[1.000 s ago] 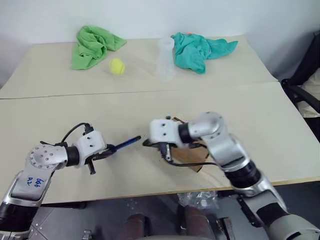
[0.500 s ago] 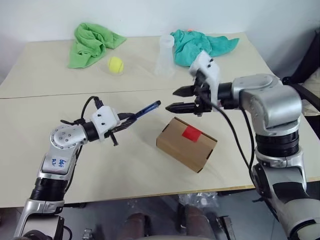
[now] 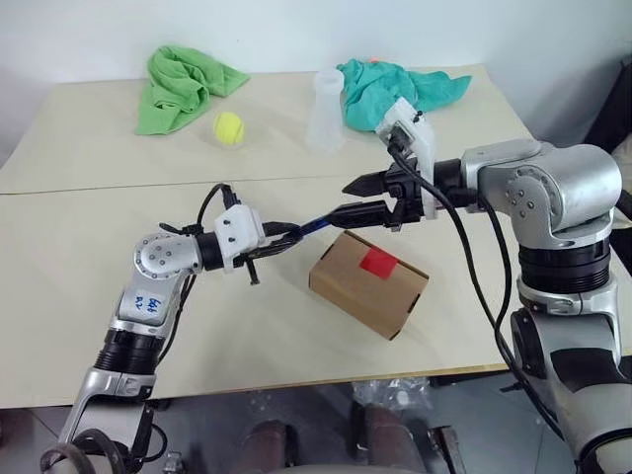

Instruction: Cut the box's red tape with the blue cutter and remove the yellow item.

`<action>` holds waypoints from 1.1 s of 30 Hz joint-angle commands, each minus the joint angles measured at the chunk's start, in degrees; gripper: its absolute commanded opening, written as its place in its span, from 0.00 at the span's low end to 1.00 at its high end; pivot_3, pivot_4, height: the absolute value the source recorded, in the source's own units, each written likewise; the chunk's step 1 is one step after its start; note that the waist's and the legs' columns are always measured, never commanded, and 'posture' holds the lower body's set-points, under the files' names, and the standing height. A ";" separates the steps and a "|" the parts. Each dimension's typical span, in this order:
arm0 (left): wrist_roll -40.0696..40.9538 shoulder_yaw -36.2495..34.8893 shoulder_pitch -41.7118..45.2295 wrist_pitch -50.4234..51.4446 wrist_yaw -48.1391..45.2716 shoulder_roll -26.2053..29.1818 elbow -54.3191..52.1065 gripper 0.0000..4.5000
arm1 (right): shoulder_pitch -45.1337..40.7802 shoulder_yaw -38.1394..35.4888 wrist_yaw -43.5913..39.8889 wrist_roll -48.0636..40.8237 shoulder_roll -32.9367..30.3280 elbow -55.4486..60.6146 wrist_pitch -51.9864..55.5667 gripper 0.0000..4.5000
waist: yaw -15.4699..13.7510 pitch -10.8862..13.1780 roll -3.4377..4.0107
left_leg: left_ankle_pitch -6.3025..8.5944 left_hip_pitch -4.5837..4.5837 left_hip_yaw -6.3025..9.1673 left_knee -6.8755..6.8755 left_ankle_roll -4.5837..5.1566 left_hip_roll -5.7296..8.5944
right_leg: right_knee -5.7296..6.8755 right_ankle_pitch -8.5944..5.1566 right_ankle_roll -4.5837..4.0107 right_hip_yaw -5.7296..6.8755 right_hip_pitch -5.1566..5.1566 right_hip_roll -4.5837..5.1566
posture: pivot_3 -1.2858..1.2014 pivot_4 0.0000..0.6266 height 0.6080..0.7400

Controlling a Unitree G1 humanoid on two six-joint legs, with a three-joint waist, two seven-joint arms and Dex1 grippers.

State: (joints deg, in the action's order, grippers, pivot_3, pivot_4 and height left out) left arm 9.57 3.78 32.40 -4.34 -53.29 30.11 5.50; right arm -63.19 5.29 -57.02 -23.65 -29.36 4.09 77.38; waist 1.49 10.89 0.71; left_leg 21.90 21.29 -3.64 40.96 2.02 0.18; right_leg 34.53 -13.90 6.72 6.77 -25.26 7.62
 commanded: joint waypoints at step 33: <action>0.85 -1.23 5.03 16.43 -1.29 4.71 1.48 0.86 | -2.28 -8.06 13.74 -8.47 -4.87 4.25 0.95 0.07 | -0.10 0.00 0.00 | -0.01 0.02 -0.01 0.04 0.02 0.00 | 0.00 0.03 0.05 -0.04 0.00 0.00 | 0.52 0.24 1.00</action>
State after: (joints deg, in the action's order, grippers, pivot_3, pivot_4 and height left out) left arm 9.37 4.52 35.92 11.65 -54.00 33.54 7.34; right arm -64.14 0.72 -44.52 -31.57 -33.07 5.66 78.67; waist 1.38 10.89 0.71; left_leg 21.89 21.31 -3.65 40.99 2.04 0.18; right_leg 34.54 -13.87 6.77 6.73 -25.26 7.62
